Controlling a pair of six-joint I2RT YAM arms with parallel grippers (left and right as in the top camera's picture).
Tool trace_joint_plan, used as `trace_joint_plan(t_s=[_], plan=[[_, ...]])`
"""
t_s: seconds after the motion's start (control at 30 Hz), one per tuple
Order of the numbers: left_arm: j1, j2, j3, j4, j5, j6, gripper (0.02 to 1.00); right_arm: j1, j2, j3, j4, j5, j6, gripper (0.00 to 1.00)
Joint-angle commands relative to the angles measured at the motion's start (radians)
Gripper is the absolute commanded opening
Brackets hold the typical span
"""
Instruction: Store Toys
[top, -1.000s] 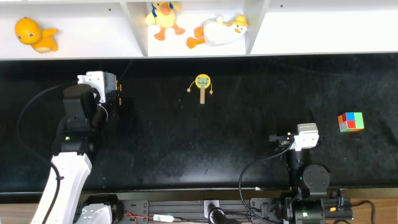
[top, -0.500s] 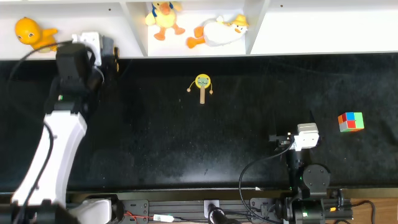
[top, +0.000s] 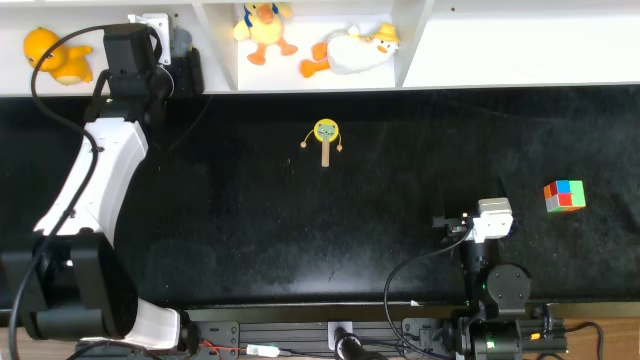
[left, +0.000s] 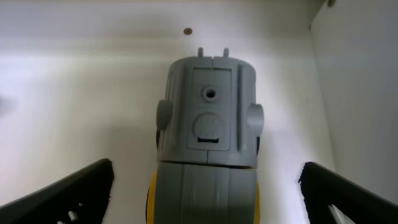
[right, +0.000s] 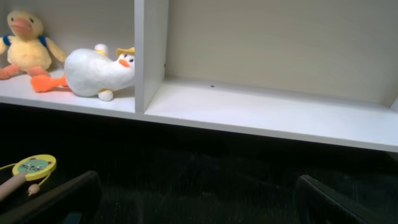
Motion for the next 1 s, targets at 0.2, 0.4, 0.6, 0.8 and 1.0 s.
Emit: trace_joint_plan(t_s=[0.2, 0.4, 0.6, 0.8, 1.0], plan=[[0.004, -0.160, -0.050, -0.117, -0.066, 0.019, 0.996, -0.001, -0.008, -0.013, 0.005, -0.006, 0.007, 0.993], [0.028, -0.512, -0.406, -0.074, -0.102, 0.018, 0.998, -0.001, -0.008, -0.014, 0.005, -0.006, 0.007, 0.996], [0.008, -0.943, -0.806, 0.082, -0.113, 0.018, 0.996, -0.001, -0.008, -0.014, 0.005, -0.006, 0.007, 0.996], [-0.045, -1.402, -1.095, 0.305, -0.113, 0.108, 0.993, -0.001, -0.008, -0.013, 0.005, -0.006, 0.007, 0.993], [-0.048, -1.685, -1.238, 0.286, -0.060, 0.082, 0.996, -0.001, -0.008, -0.013, 0.005, -0.006, 0.007, 0.996]])
